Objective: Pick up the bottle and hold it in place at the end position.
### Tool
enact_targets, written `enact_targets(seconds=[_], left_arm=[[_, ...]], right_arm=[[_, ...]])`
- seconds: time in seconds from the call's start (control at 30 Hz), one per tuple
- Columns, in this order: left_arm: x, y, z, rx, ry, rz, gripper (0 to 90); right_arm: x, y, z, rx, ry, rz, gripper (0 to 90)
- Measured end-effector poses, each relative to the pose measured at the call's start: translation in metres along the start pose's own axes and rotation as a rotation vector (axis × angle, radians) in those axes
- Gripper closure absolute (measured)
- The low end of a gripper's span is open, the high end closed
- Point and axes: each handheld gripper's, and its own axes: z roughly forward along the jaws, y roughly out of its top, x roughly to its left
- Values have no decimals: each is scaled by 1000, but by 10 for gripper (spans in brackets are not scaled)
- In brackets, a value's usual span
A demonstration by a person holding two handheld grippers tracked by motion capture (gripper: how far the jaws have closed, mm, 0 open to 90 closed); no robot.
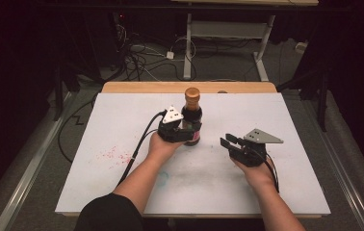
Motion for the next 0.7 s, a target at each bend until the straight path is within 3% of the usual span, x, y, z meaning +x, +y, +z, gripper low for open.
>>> enact_targets(seconds=[0.07,0.1,0.13,0.17,0.37,0.57,0.6,0.63,0.7], left_arm=[[0,0,0,1,2,3,287],[7,1,-7,108,-9,111,287],[7,1,-7,118,-8,120,287],[-1,0,0,1,4,3,287],[-1,0,0,1,5,3,287],[-1,0,0,1,7,3,287],[5,1,-6,96,-5,99,287],[-1,-1,0,0,6,5,287],[0,0,0,0,6,1,287]], right_arm=[[0,3,1,1,-1,-3,744],[1,5,1,-2,-2,-9,764],[1,6,1,-6,-4,-16,778],[1,8,1,-8,-2,-14,792],[3,17,2,-12,-2,-30,900],[5,30,3,-30,9,-34,900],[5,33,3,-33,9,-36,900],[6,35,4,-35,11,-39,900],[6,40,6,-42,18,-43,900]])
